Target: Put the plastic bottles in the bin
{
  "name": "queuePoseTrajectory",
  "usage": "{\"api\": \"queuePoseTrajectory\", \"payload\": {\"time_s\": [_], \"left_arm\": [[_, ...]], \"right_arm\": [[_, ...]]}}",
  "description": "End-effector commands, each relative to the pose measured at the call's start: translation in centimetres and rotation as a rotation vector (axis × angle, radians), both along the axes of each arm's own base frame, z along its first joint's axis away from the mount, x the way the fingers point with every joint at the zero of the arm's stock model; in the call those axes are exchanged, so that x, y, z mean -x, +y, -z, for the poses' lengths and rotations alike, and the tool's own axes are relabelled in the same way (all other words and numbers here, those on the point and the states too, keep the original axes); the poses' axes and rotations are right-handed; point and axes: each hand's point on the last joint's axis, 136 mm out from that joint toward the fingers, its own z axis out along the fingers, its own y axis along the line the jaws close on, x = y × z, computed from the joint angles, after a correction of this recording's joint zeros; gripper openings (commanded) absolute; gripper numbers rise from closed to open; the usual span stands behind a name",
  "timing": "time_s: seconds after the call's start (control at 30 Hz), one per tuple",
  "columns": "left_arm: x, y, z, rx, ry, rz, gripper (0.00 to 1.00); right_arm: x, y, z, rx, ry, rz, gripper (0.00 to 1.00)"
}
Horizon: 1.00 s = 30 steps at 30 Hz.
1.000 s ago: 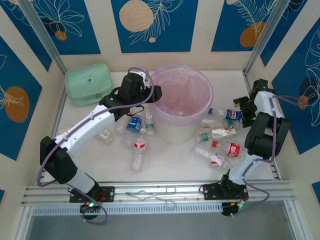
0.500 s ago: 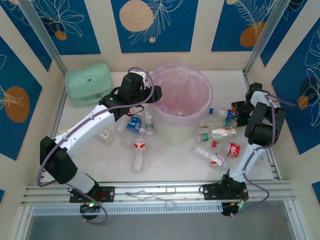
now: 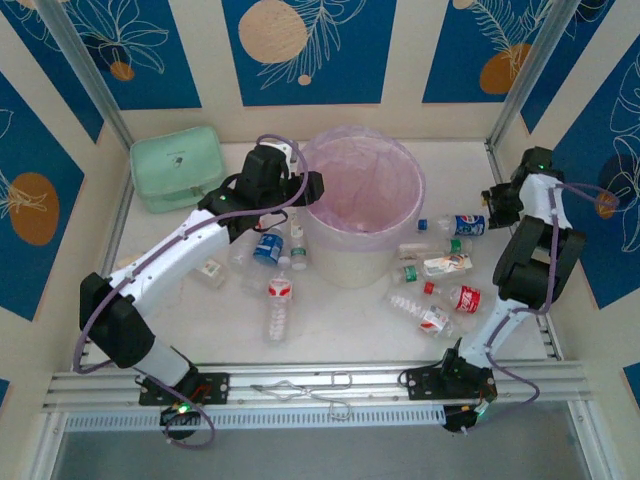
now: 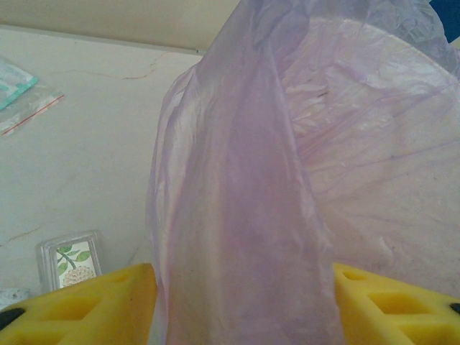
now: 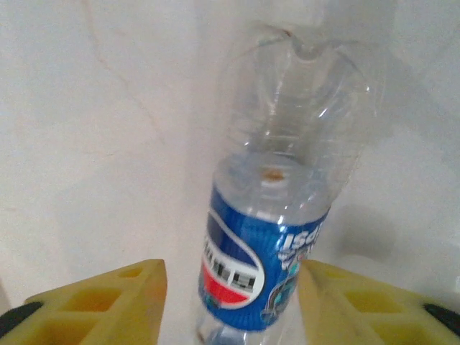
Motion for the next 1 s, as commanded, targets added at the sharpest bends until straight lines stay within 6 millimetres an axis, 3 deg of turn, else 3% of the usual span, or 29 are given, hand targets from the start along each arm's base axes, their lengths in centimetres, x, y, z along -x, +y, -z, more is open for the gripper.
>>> {"api": "queuePoseTrajectory", "payload": {"time_s": [0.0, 0.1, 0.27, 0.37, 0.53, 0.7, 0.97], "left_arm": [[1.0, 0.4, 0.9, -0.03, 0.029, 0.018, 0.6], [1.1, 0.6, 0.9, -0.034, 0.027, 0.015, 0.6], [1.1, 1.0, 0.9, -0.037, 0.021, -0.002, 0.61], [1.3, 1.1, 1.0, -0.043, 0.028, -0.001, 0.61], [1.3, 1.3, 1.1, -0.047, 0.028, -0.008, 0.61], [1.3, 1.4, 0.8, -0.056, 0.018, -0.009, 0.61], [1.3, 1.5, 0.5, -0.046, 0.009, -0.014, 0.61]], "right_arm": [[0.2, 0.2, -3.5, -0.006, -0.072, -0.031, 0.48], [1.0, 1.2, -3.1, -0.012, -0.054, -0.067, 0.62], [0.9, 3.5, -0.1, -0.096, -0.054, -0.091, 0.93], [0.2, 4.1, 1.4, -0.101, -0.041, -0.108, 0.99], [-1.6, 5.6, 3.4, -0.158, -0.035, -0.162, 0.99], [-2.1, 5.4, 5.7, -0.181, 0.018, -0.145, 1.0], [-2.1, 4.9, 6.9, -0.173, 0.046, -0.13, 0.85]]}}
